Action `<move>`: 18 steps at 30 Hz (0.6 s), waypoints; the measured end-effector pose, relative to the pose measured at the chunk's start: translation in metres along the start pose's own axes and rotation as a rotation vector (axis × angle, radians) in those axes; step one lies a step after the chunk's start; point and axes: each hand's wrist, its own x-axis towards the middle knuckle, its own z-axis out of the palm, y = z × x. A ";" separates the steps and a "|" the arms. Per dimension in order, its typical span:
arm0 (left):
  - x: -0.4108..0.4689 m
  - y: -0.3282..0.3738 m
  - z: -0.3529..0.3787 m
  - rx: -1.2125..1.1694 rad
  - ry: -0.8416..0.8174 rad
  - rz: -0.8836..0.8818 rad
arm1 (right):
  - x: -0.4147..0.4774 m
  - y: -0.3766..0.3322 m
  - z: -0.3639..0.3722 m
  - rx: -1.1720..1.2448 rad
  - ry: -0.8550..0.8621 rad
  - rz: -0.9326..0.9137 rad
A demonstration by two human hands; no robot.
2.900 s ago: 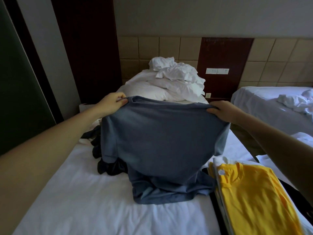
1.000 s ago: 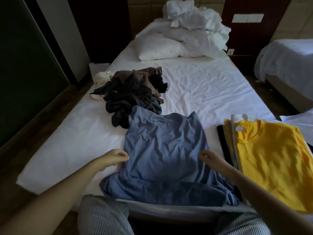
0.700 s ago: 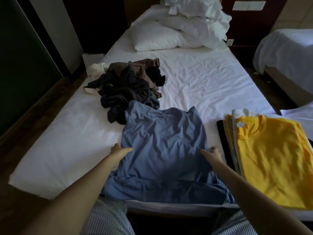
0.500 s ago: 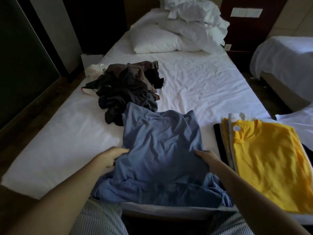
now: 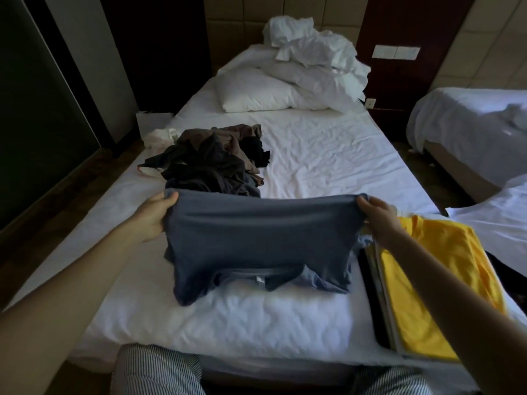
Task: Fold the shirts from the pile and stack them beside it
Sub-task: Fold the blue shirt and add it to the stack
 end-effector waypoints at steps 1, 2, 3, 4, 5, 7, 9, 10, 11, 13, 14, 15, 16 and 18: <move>0.001 0.010 0.002 0.058 0.029 0.021 | 0.005 -0.012 -0.003 0.002 0.014 -0.040; 0.001 0.018 0.004 0.113 0.046 0.032 | 0.008 -0.022 -0.004 0.002 0.023 -0.071; -0.002 0.028 0.008 0.153 0.060 0.039 | 0.010 -0.030 -0.005 0.009 0.023 -0.087; -0.004 0.038 0.012 0.168 0.070 0.057 | 0.011 -0.038 -0.005 0.027 0.014 -0.086; -0.005 0.048 0.016 0.138 0.071 0.069 | 0.015 -0.044 -0.005 0.055 0.012 -0.071; -0.006 0.065 0.022 -0.048 0.053 0.096 | 0.018 -0.055 -0.005 0.090 0.038 -0.062; -0.012 0.081 0.027 -0.189 0.043 0.133 | 0.022 -0.065 -0.008 0.128 0.057 -0.103; -0.013 0.085 0.028 -0.201 0.044 0.141 | 0.023 -0.068 -0.009 0.144 0.055 -0.111; -0.012 0.089 0.029 -0.195 0.052 0.139 | 0.024 -0.070 -0.010 0.133 0.046 -0.108; -0.014 0.097 0.029 -0.156 0.050 0.122 | 0.024 -0.075 -0.011 0.029 0.015 -0.084; -0.015 0.103 0.029 -0.136 0.035 0.098 | 0.024 -0.081 -0.011 -0.002 0.023 -0.089; -0.016 0.111 0.029 -0.131 0.020 0.062 | 0.025 -0.089 -0.012 0.007 0.046 -0.105; -0.016 0.120 0.030 -0.127 0.016 0.030 | 0.025 -0.098 -0.012 0.046 0.068 -0.133; -0.017 0.138 0.030 -0.066 0.017 0.009 | 0.027 -0.114 -0.014 0.132 0.094 -0.180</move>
